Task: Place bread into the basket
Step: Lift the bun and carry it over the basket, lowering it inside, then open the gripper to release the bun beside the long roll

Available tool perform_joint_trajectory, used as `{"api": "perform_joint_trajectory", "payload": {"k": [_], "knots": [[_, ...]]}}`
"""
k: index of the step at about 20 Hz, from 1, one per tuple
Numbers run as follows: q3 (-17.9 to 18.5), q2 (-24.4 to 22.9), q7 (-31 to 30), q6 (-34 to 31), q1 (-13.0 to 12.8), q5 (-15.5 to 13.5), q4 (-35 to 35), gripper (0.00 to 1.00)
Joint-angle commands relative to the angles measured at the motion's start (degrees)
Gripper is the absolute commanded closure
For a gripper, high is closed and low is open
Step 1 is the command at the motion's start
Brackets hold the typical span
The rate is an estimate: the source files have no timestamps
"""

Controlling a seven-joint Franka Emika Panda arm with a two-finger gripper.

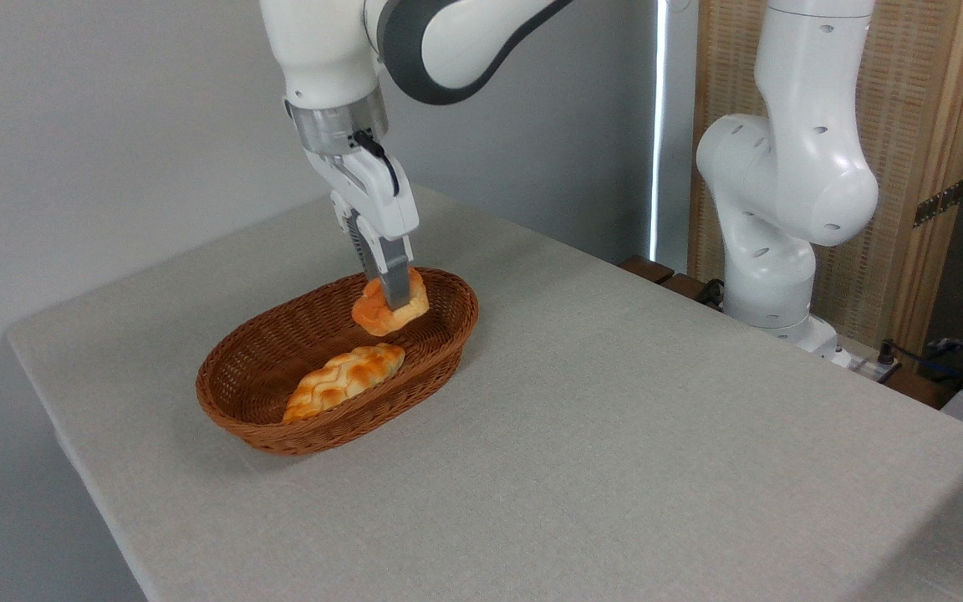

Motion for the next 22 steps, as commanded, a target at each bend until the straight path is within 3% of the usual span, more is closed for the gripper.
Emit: {"api": "perform_joint_trajectory", "payload": {"k": [1, 5, 10, 22], "knots": [[0.11, -1.22, 0.24, 1.01, -1.17, -0.22, -2.75, 0.34], [0.02, -1.13, 0.24, 2.06, -2.05, -0.31, -2.84, 0.17], [-0.50, -1.04, 0.24, 2.51, -2.05, -0.66, -2.84, 0.03], [-0.33, -1.30, -0.12, 2.42, -1.61, -0.40, -0.91, 0.00]]}}
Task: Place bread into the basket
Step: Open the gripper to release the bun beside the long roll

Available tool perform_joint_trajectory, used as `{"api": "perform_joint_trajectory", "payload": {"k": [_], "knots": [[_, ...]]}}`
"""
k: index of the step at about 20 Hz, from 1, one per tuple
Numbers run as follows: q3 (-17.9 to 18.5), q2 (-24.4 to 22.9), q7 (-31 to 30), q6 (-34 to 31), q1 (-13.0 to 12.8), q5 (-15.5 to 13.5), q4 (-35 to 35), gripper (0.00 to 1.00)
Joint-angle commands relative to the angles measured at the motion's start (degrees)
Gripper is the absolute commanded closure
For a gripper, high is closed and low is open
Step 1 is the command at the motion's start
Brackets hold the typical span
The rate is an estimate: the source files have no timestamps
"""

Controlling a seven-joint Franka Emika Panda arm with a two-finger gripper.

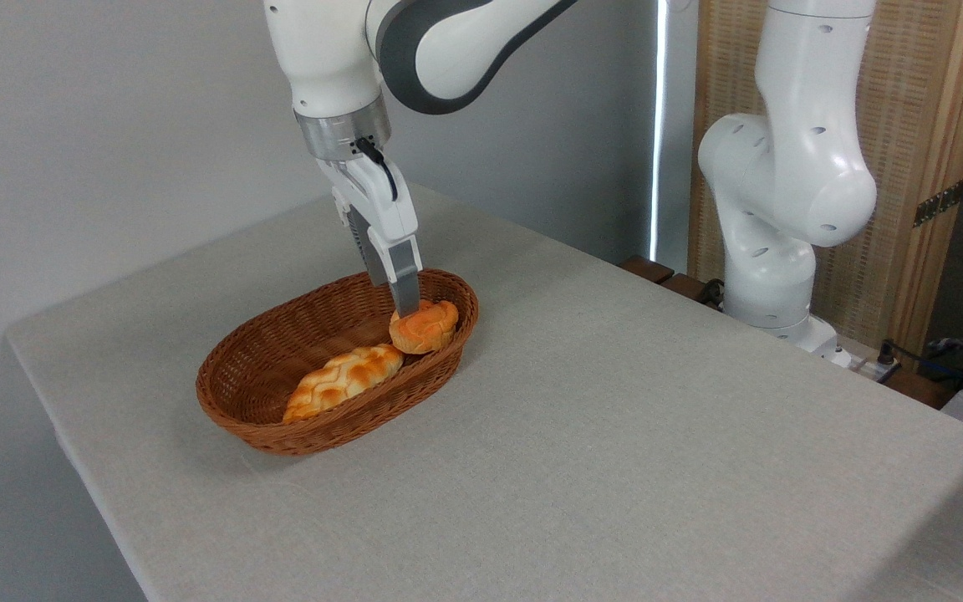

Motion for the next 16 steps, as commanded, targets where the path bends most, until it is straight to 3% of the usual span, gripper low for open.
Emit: {"api": "perform_joint_trajectory", "payload": {"k": [1, 3, 6, 9, 13, 16], "knots": [[0.38, -1.05, -0.22, 0.58, 0.45, -0.40, 2.02, 0.00], [0.73, -0.88, -0.31, -0.47, 1.41, -0.22, 4.74, 0.00], [0.73, -0.70, -0.22, -2.57, 4.84, -0.14, 8.87, 0.00], [0.73, 1.58, -0.22, -7.83, 7.56, 0.04, 15.19, 0.00], [0.73, 4.48, -0.13, -12.60, 9.67, 3.99, 21.88, 0.00], [0.73, 7.20, 0.04, -15.66, 11.96, 4.26, 27.06, 0.00]]}}
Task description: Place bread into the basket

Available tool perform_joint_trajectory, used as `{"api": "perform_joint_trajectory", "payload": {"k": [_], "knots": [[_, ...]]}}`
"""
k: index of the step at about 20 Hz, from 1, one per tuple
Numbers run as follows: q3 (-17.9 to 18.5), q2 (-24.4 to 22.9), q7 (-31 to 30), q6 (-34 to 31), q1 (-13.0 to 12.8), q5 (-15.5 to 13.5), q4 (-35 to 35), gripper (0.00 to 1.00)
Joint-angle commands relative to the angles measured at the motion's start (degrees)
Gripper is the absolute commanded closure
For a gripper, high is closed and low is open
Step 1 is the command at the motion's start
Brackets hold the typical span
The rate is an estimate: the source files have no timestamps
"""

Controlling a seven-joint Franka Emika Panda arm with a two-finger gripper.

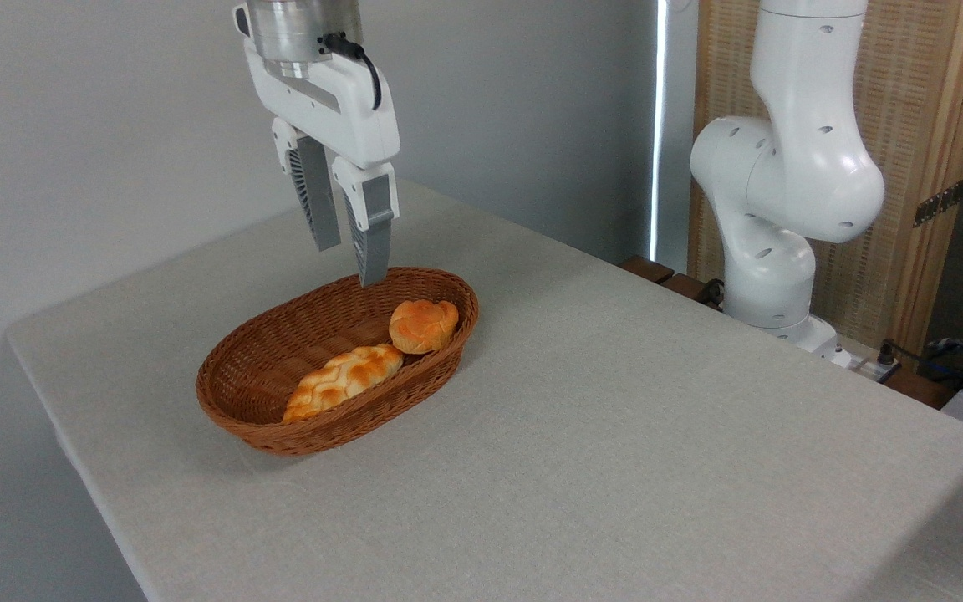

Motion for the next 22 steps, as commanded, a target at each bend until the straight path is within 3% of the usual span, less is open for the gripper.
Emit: {"api": "perform_joint_trajectory", "payload": {"k": [1, 4, 7, 16, 22], "knots": [[0.11, 5.16, 0.13, -5.97, 2.32, 0.84, 8.97, 0.00], [0.28, 6.05, 0.74, -7.48, 3.64, 1.28, 11.28, 0.00], [0.19, 5.96, 1.44, -8.35, 4.17, 4.71, 11.28, 0.00], [1.07, 5.17, 3.64, -9.41, 4.52, 4.80, 10.58, 0.00], [1.07, 2.01, 3.73, -8.54, 4.52, 4.71, 6.64, 0.00]]}}
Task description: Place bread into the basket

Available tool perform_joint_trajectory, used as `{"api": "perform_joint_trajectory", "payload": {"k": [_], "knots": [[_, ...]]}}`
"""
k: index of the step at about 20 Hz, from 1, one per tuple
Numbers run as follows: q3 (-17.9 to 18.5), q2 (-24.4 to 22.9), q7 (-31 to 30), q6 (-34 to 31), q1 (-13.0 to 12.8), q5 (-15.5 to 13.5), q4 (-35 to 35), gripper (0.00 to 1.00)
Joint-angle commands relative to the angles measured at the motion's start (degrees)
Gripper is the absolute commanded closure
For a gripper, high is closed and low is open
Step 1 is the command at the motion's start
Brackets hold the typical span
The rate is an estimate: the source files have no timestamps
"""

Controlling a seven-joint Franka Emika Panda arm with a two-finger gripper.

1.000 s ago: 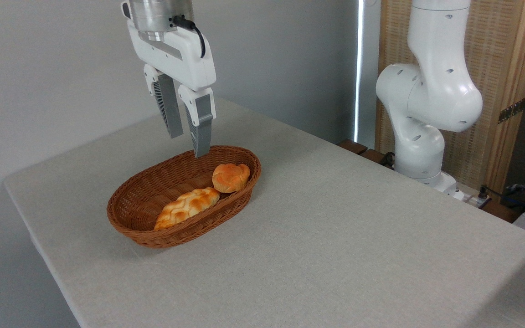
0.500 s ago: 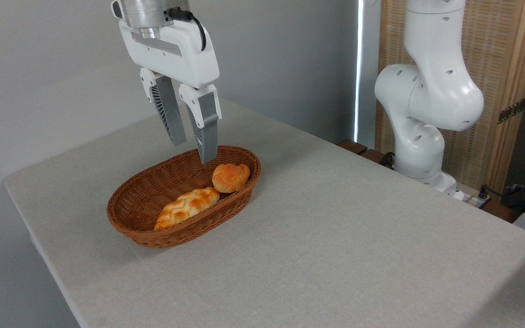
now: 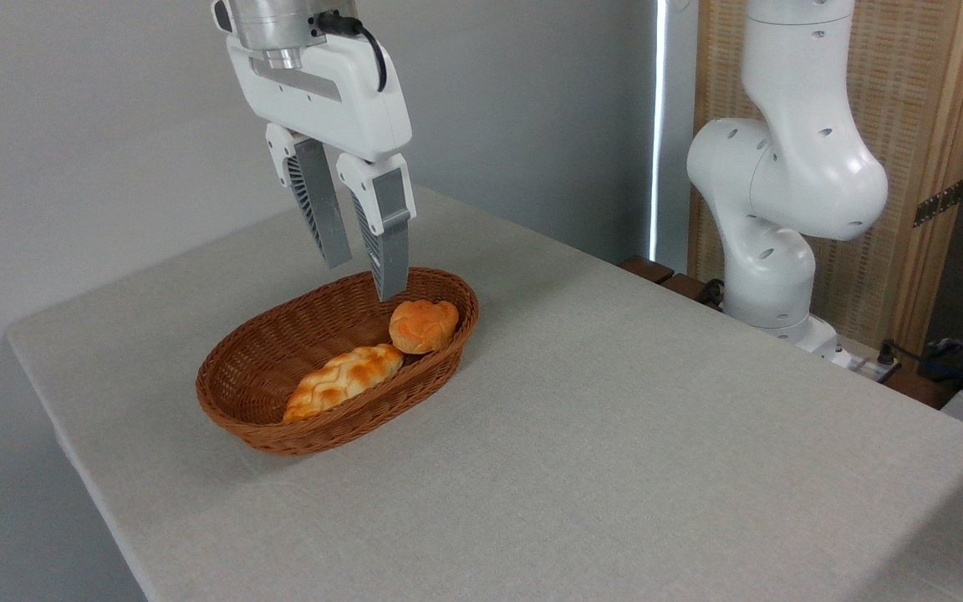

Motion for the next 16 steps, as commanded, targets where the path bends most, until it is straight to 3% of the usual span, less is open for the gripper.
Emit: {"api": "perform_joint_trajectory", "payload": {"k": [1, 12, 16], "knots": [[0.51, -3.20, 1.67, -0.40, -0.20, 0.57, -3.88, 0.00], [1.04, -3.38, 2.91, -0.22, -0.20, 0.66, -3.97, 0.00], [2.88, -3.38, 3.70, -0.22, -0.64, 0.66, -3.97, 0.00]]}}
